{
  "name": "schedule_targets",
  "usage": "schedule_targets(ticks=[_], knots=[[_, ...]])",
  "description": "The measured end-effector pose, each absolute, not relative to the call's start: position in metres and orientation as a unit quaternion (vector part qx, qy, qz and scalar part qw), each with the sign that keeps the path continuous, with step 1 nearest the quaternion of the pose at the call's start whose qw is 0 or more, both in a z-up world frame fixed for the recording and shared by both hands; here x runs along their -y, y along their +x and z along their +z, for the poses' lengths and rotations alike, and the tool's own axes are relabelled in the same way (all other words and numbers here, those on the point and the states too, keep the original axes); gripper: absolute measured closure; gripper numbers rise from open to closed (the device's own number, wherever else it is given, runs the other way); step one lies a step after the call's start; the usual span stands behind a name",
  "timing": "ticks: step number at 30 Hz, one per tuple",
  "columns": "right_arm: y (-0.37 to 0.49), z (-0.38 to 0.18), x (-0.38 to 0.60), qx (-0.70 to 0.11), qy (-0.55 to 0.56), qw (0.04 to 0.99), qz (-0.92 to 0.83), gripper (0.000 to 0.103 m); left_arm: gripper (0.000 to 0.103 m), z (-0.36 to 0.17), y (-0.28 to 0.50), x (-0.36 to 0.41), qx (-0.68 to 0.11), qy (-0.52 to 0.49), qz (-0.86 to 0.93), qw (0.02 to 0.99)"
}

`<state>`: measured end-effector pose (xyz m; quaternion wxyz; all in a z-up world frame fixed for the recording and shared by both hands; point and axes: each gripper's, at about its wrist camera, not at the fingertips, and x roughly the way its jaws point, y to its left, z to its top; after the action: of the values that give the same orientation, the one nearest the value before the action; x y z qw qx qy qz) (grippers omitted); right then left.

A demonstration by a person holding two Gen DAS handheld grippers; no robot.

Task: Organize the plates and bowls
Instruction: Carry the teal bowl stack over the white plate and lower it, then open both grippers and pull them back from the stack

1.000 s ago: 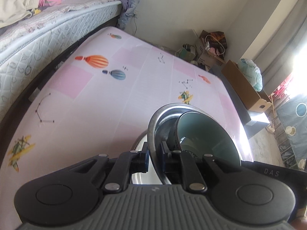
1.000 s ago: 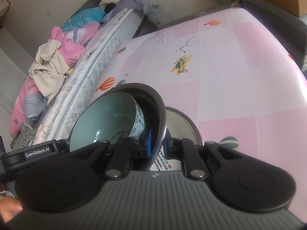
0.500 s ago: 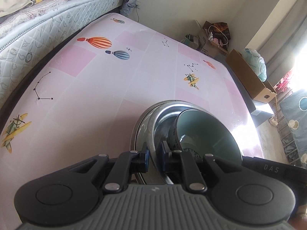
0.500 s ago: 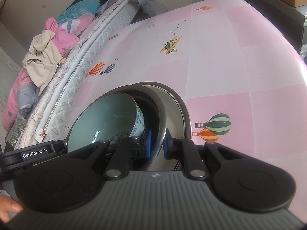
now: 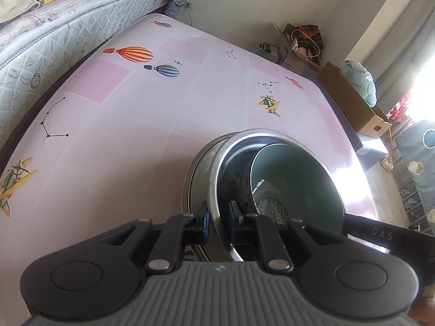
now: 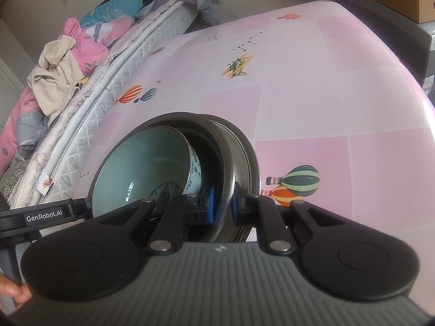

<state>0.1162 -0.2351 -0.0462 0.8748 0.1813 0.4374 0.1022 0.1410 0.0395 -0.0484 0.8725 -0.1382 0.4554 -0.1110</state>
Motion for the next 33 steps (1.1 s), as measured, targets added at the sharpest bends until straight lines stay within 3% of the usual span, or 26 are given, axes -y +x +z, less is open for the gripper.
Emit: schedule_targets(ticks=[6,8,10,18,21,23,33], knots=[[0.116,-0.043,0.235,-0.440,0.175,0.875,0.099,0.089,0.081,-0.038,0.133,-0.048,-0.428,-0.135,-0.112,0.887],[0.117,-0.041,0.237,-0.443,0.183,0.872,0.098,0.087,0.066,-0.036,0.131,-0.054,-0.424,-0.145,-0.111,0.887],[0.115,-0.039,0.239,-0.442,0.189,0.872,0.096,0.085,0.057,-0.035,0.126,-0.061,-0.417,-0.149,-0.105,0.890],[0.096,-0.032,0.248,-0.432,0.218,0.870,0.093,0.083,0.038,-0.028,0.106,-0.083,-0.407,-0.151,-0.083,0.897],[0.086,-0.028,0.250,-0.425,0.227,0.872,0.086,0.072,0.031,-0.023,0.097,-0.089,-0.401,-0.145,-0.074,0.901],[0.076,-0.024,0.250,-0.419,0.229,0.875,0.079,0.058,0.022,-0.019,0.091,-0.092,-0.398,-0.137,-0.068,0.904],[0.021,-0.005,0.240,-0.393,0.243,0.882,0.091,0.047,0.009,-0.011,0.058,-0.092,-0.394,-0.088,-0.040,0.914]])
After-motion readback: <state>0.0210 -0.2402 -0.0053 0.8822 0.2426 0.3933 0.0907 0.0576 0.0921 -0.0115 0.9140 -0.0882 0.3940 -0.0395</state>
